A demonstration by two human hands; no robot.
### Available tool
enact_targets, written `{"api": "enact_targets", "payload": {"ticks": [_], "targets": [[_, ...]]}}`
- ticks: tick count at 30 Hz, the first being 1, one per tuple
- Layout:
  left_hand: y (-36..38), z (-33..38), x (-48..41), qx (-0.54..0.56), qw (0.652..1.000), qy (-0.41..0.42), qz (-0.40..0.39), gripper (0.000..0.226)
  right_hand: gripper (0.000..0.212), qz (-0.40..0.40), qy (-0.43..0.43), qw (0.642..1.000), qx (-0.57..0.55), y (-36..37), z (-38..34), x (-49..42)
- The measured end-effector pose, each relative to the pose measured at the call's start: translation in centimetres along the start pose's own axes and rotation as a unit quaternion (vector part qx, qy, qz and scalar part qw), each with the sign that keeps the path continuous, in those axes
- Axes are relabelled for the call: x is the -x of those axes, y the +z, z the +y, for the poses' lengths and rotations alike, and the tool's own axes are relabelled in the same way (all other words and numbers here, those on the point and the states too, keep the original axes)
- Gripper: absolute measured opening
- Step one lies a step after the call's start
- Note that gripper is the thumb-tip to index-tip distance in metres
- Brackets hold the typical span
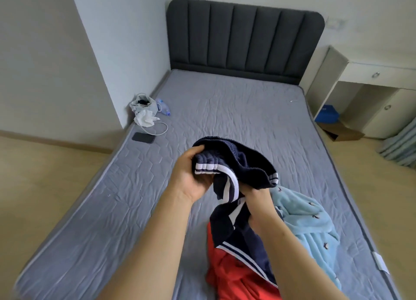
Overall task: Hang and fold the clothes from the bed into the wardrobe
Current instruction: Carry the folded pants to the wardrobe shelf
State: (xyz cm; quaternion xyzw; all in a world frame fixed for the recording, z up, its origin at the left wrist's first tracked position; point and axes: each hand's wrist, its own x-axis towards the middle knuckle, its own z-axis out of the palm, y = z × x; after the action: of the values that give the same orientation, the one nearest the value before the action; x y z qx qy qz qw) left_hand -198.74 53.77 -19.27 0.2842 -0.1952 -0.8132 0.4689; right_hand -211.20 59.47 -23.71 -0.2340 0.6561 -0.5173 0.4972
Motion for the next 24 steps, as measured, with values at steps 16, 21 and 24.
{"api": "enact_targets", "payload": {"ticks": [16,21,24], "targets": [[-14.1,20.9,2.8,-0.02,0.997,0.069,-0.014,0.007,0.033,-0.191,-0.078,0.972,-0.112,24.3,-0.9,2.5],[-14.9,18.8,2.0,-0.091,0.994,-0.015,0.061,0.052,0.034,-0.001,-0.132,0.987,-0.091,22.1,-0.1,2.5],[-15.5,17.2,1.5,-0.339,0.931,0.016,0.138,0.016,0.027,0.052,-0.148,0.982,-0.105,20.1,0.1,2.8]]}}
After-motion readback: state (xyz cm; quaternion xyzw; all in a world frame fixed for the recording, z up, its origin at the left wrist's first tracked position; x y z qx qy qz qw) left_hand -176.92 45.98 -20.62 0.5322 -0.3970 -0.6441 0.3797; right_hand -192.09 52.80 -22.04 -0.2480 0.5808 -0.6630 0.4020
